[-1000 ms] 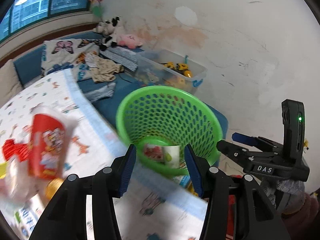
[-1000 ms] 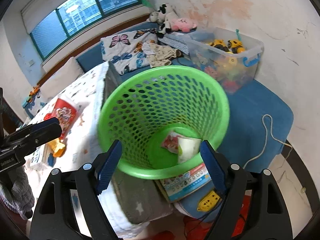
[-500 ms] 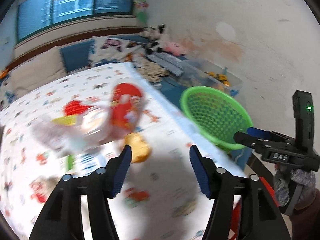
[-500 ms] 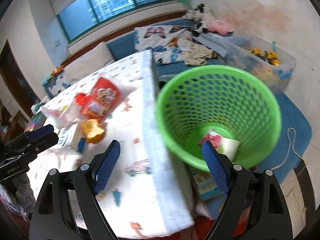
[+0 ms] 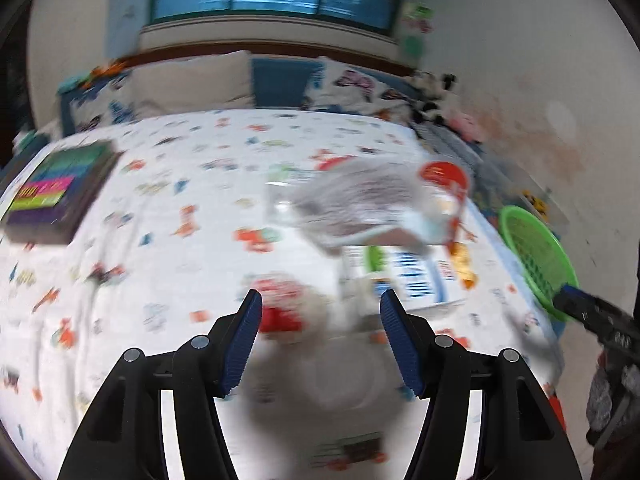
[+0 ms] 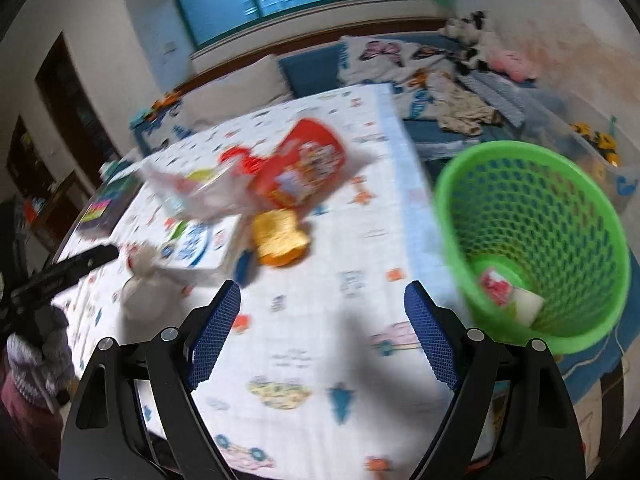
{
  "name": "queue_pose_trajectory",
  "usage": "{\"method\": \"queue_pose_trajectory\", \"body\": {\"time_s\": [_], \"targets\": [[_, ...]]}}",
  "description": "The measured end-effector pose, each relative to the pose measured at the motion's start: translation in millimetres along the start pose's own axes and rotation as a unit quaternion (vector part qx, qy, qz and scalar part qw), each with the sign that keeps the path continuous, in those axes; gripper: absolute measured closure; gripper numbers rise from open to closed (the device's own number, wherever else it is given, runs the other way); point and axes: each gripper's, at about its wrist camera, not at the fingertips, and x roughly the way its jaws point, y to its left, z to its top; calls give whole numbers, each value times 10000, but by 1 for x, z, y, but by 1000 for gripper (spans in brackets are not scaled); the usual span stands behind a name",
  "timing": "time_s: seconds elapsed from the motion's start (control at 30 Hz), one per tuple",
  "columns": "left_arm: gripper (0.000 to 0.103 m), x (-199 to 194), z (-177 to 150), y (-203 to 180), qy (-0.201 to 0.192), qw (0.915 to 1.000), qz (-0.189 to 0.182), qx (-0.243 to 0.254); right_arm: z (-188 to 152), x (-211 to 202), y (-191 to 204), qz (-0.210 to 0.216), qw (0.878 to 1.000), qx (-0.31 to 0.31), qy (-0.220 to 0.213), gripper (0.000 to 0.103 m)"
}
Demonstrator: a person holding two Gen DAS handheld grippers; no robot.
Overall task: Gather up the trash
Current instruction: 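Move both tools back over the remaining trash on the bed, then grasp the clear plastic dome lid with the right tool while the left tool grasps the red-white wrapper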
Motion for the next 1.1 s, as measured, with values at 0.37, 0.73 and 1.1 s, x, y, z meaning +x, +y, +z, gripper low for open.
{"method": "queue_pose_trajectory", "body": {"time_s": [0.37,0.73,1.1], "targets": [[44,-14,-9,56,-100,9982,198,-550,-24,46,106,829,9894,-1094,479,19],[44,-27,-17,87,-155,9965,182,-797,-33,93,177,1002,9775,-1763,585,22],[44,-14,-16,78,18,9976,-109,-684,-31,112,184,1082,9776,-1648,741,44]]}}
